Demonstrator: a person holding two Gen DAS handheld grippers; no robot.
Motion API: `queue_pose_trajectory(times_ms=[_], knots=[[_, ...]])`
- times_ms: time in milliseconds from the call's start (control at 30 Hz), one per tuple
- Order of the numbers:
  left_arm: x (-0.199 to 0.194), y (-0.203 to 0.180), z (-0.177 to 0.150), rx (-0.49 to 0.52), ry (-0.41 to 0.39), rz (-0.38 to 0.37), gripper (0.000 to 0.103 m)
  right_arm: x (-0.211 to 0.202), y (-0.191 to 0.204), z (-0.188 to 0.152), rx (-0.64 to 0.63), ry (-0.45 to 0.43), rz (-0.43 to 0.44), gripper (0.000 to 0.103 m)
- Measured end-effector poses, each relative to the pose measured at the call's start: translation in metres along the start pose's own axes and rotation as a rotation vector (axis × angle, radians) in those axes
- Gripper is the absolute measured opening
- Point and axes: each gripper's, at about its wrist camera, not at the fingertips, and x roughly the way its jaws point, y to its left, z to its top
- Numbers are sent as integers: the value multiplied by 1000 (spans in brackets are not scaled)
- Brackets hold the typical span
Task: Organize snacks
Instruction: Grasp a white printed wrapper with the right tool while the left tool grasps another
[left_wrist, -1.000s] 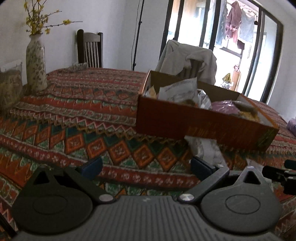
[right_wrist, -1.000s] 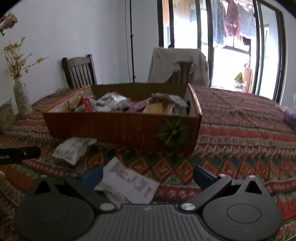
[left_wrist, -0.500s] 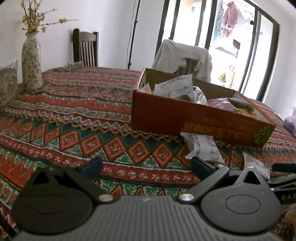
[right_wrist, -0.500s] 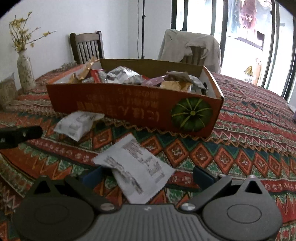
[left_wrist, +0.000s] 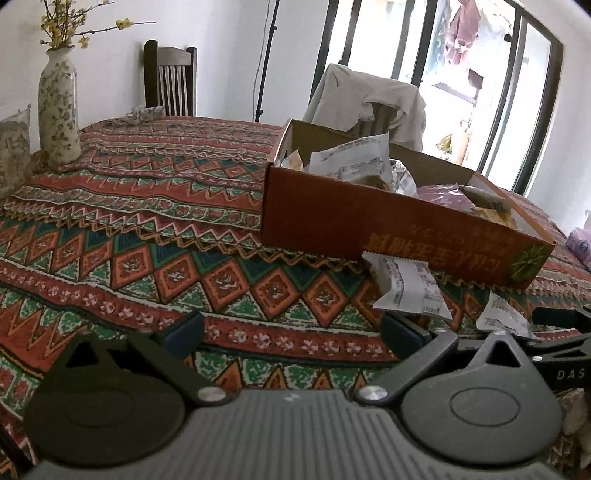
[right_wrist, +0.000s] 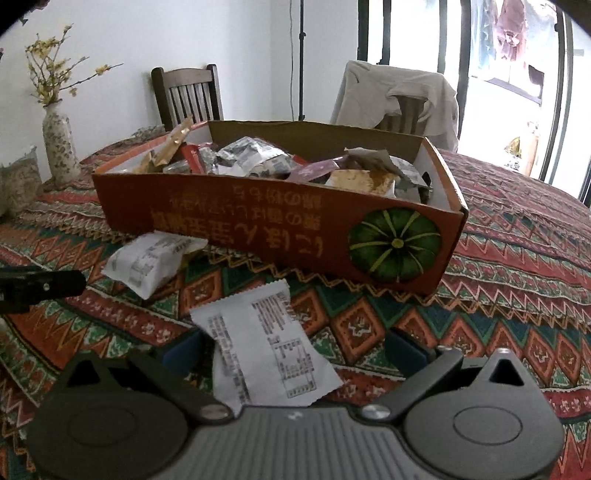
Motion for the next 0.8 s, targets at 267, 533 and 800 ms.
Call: queue_pose_trajectory(times_ms=[267, 533, 800], knots=[[1, 0, 0, 10, 7, 0, 103, -7, 1, -3, -12, -47, 31, 74], [2, -2, 0, 16, 9, 7, 103, -15, -3, -4, 17, -92, 19, 44], [-5, -9, 7, 8, 13, 22, 103, -45, -16, -15, 24, -228, -90, 44]])
